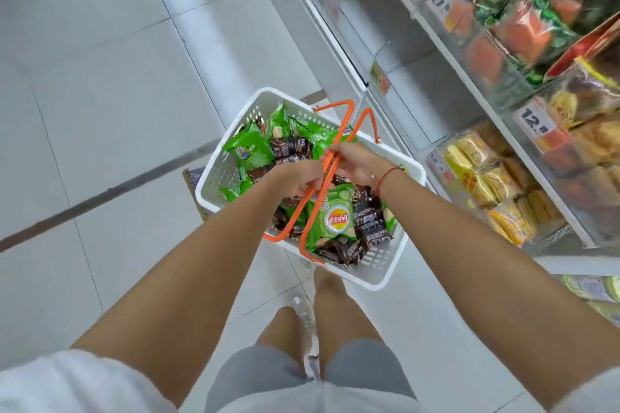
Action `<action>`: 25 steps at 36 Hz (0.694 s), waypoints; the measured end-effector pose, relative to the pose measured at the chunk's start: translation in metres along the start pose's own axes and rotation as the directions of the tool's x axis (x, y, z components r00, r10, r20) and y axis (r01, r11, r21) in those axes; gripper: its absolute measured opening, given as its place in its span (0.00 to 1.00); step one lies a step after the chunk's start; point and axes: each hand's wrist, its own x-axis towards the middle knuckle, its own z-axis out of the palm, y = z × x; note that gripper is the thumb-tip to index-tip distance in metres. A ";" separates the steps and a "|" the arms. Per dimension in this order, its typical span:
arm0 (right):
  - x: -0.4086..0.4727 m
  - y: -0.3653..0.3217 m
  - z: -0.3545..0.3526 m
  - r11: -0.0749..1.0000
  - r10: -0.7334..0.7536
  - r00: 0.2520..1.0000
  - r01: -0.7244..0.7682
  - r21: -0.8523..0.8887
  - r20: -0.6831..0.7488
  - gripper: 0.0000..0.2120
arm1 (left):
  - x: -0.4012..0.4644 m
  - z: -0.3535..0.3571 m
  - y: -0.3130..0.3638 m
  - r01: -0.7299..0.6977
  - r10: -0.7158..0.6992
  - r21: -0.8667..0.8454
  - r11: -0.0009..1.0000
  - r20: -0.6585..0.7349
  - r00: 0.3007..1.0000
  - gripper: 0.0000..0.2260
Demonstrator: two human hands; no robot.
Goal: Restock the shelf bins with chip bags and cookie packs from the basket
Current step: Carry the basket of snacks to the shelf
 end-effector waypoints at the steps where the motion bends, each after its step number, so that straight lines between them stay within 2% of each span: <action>1: 0.010 -0.010 -0.002 1.000 0.003 1.000 -0.003 0.007 -0.007 0.08 | 0.008 -0.007 0.011 0.011 -0.011 0.019 1.000 0.007 1.000 0.12; 16: 0.114 -0.118 -0.023 0.979 0.001 0.989 0.030 0.199 -0.150 0.03 | 0.119 -0.075 0.141 0.079 -0.114 0.246 0.966 0.130 0.985 0.12; 25: 0.165 -0.152 -0.017 0.967 0.065 0.956 0.010 0.255 -0.286 0.02 | 0.182 -0.118 0.190 0.108 -0.223 0.384 0.917 0.268 0.937 0.12</action>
